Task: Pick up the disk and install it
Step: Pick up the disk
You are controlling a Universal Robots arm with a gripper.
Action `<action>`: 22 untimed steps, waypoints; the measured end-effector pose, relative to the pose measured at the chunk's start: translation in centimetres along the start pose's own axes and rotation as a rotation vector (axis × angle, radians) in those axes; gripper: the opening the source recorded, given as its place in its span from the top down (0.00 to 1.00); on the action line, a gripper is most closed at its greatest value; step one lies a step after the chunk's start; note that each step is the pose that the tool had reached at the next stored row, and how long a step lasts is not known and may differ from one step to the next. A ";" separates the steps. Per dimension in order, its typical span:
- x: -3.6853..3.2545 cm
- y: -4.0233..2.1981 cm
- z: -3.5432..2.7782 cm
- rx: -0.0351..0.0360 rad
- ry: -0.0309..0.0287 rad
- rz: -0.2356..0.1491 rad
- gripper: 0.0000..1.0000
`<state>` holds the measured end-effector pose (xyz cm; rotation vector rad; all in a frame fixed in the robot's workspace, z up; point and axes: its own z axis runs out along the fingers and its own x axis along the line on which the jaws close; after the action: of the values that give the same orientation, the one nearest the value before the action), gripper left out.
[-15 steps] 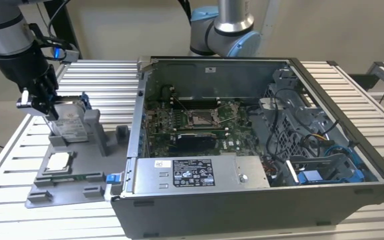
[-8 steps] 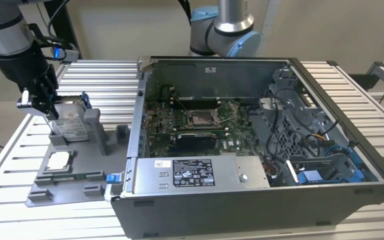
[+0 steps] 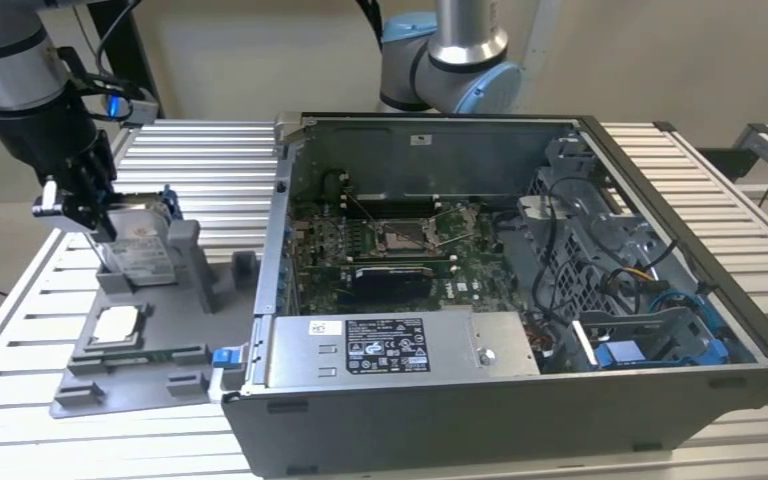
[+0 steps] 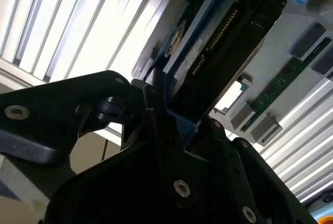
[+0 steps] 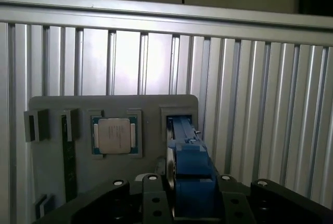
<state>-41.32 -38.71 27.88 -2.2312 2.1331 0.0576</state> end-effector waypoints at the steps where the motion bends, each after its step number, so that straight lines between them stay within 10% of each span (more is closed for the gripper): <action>1: 0.00 0.00 0.00 -0.0002 0.0030 0.000 1.00; 22: -0.02 -0.01 -0.46 -0.0004 0.0020 0.000 1.00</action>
<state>-41.32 -38.72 28.34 -2.2325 2.1342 0.0558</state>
